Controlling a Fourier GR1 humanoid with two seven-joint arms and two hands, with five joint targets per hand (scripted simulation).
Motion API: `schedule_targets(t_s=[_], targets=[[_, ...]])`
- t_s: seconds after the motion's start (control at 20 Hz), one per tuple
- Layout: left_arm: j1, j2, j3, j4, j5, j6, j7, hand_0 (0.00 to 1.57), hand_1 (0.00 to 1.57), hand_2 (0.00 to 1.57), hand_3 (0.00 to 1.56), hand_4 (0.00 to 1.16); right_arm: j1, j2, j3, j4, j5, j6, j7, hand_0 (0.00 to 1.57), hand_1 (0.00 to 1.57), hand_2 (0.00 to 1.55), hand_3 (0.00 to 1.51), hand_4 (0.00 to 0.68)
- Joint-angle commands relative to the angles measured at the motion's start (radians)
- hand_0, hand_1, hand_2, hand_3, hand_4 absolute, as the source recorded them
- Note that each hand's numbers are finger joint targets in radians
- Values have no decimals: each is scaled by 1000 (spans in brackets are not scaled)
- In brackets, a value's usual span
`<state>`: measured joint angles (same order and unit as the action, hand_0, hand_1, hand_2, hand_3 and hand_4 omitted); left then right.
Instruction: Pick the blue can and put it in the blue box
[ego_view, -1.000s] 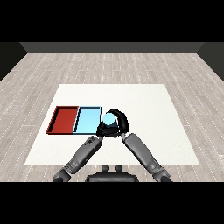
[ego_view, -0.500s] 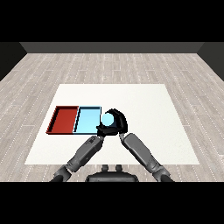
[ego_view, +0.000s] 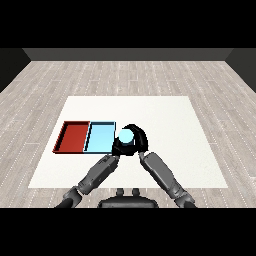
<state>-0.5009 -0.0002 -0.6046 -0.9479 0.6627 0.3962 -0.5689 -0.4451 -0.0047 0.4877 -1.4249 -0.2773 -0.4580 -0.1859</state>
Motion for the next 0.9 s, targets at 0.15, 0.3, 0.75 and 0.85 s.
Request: schedule_targets(t_s=[0.15,0.3,0.75,0.85], targets=[[-21,0,-7,13,26,1,-77,1571,1571,1571,1535,1122,15,1,-5,-5,92,62,61,0,0,0,0,0],[-35,0,-35,-36,52,66,-52,1571,1571,1571,1535,1122,-13,4,-8,22,89,68,78,0,0,0,0,0],[-19,9,38,36,-23,19,-38,1571,1571,1571,1527,1142,120,-16,-129,-138,96,149,44,0,0,0,0,0],[-41,9,57,70,-36,0,-51,1571,1571,1571,1537,1155,203,-42,-125,-222,83,160,27,0,0,0,0,0]])
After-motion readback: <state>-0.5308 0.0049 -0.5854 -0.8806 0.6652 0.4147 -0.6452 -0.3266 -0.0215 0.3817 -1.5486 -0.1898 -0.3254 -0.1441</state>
